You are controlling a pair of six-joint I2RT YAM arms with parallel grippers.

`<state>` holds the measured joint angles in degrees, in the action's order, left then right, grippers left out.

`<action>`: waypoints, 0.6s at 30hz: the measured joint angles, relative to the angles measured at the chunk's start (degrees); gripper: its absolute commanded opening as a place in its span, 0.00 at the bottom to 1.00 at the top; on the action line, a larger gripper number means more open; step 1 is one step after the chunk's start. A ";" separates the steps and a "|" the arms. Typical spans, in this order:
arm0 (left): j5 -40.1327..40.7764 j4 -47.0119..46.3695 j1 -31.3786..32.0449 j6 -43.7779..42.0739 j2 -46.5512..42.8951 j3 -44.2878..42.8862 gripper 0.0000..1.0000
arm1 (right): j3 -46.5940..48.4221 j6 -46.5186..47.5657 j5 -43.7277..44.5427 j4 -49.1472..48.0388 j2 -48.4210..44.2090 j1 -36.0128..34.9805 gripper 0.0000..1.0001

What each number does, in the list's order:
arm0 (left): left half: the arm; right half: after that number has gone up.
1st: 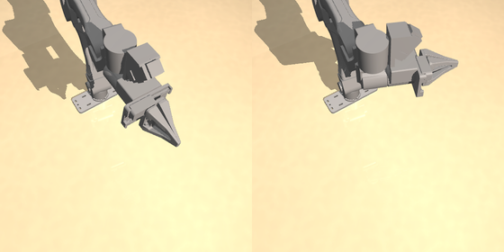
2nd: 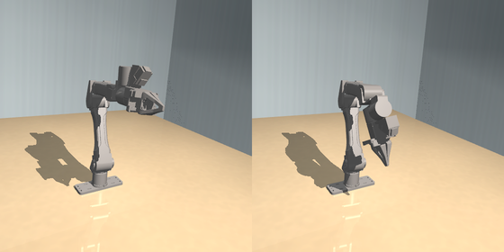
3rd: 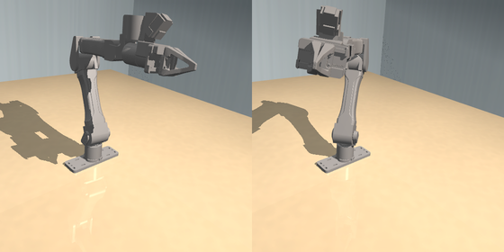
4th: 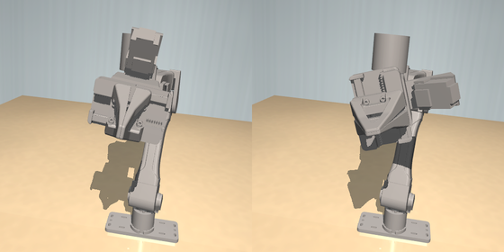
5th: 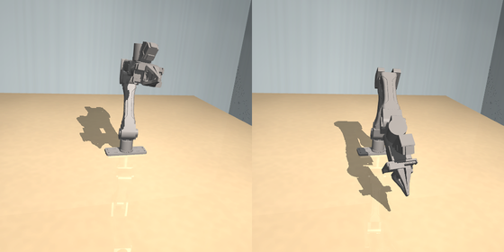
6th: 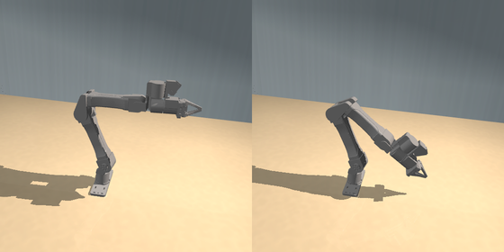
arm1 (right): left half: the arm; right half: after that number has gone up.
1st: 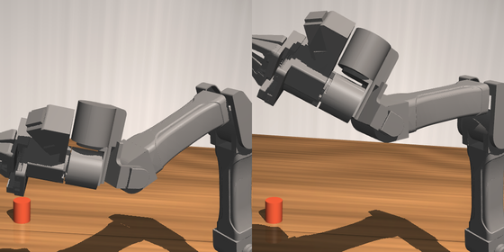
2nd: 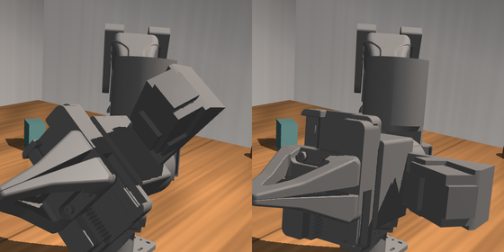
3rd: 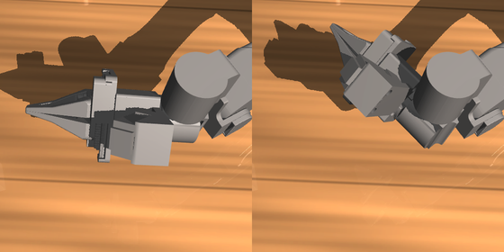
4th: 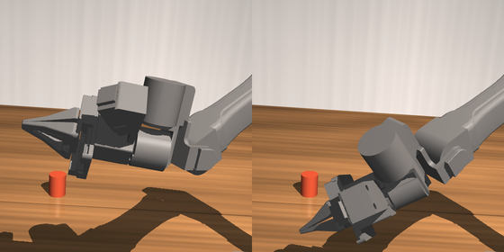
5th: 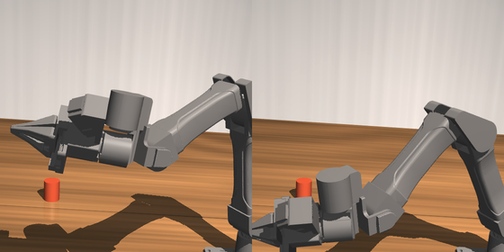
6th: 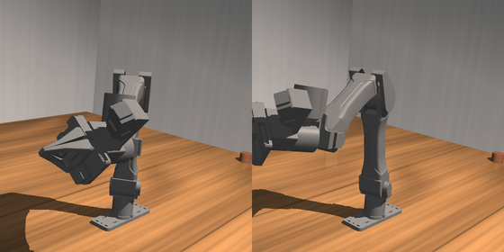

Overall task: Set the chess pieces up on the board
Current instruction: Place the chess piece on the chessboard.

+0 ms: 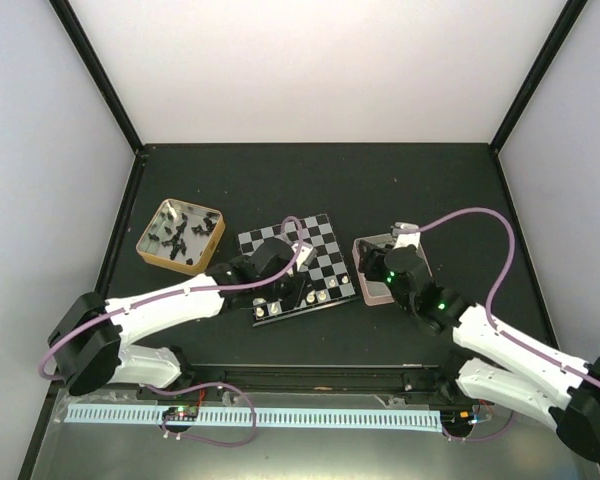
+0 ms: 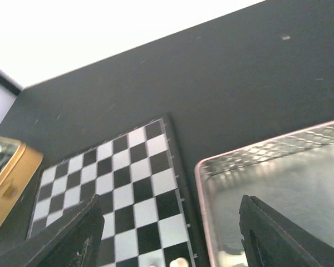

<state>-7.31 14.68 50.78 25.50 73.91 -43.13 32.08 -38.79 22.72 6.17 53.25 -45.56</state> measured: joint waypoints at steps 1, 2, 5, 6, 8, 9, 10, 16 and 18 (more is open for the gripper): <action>0.00 -0.42 0.48 -0.15 0.26 -0.72 0.04 | -0.15 -1.33 1.97 1.11 -1.16 0.02 0.68; 0.00 -0.85 1.18 -0.35 1.03 -1.88 0.04 | -0.26 -2.67 3.80 2.34 -2.23 0.07 0.68; 0.13 -1.95 3.04 -1.07 4.63 -5.07 0.04 | -0.96 -8.02 10.16 7.72 -6.27 0.17 0.68; 0.35 -2.14 3.76 -1.38 6.19 -6.27 0.04 | -1.16 -9.42 11.61 9.25 -7.41 0.26 0.68; 0.90 -2.54 5.29 -1.88 9.86 -8.85 0.04 | -1.88 -12.52 14.73 12.59 -10.27 0.39 0.68; 1.40 -2.51 6.05 -2.25 11.80 -10.23 0.04 | -2.19 -13.46 15.69 13.75 -11.39 0.44 0.68; 1.97 -2.47 6.69 -2.54 13.51 -11.41 0.04 | -2.60 -14.40 16.50 14.82 -12.55 0.48 0.68; 6.36 -2.10 8.96 -3.85 21.16 -16.96 0.04 | -4.15 -17.64 19.15 19.63 -17.53 0.68 0.69; 7.50 -2.16 9.09 -4.04 22.36 -17.66 0.04 | -4.46 -18.12 19.43 20.28 -18.25 0.68 0.69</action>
<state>0.19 12.51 59.88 21.45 96.27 -60.80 27.62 -56.90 42.15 26.46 35.00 -44.88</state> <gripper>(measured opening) 0.111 0.684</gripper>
